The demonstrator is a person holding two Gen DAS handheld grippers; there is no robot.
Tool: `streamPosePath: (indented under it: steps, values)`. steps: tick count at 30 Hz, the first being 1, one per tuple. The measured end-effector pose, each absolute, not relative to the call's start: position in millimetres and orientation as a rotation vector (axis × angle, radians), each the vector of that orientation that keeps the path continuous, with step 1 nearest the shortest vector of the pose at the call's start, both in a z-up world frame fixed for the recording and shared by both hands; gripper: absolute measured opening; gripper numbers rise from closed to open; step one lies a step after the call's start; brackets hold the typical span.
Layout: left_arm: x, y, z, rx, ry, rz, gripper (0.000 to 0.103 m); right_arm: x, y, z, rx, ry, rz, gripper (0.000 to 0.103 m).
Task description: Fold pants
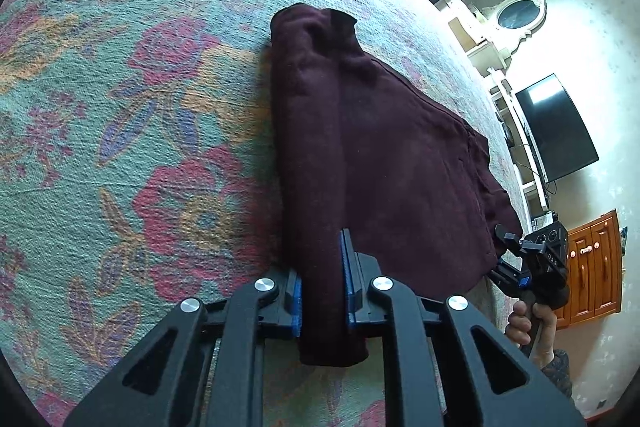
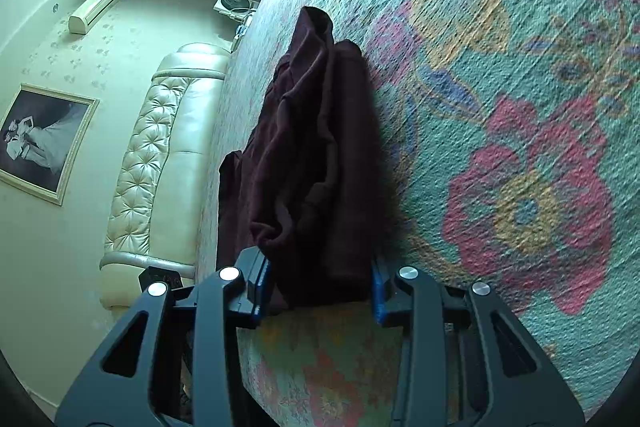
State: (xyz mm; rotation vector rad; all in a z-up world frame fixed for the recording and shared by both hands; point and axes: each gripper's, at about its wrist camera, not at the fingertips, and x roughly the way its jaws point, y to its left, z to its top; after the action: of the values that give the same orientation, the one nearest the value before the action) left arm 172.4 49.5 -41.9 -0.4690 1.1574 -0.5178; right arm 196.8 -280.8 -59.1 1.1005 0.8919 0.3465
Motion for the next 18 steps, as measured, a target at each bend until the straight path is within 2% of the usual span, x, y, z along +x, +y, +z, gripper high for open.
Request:
streamPosePath:
  steps: [18]
  values:
    - [172, 57, -33, -0.456, 1.163, -0.515, 0.014, 188, -275, -49, 1.084, 0.892, 0.352, 0.035]
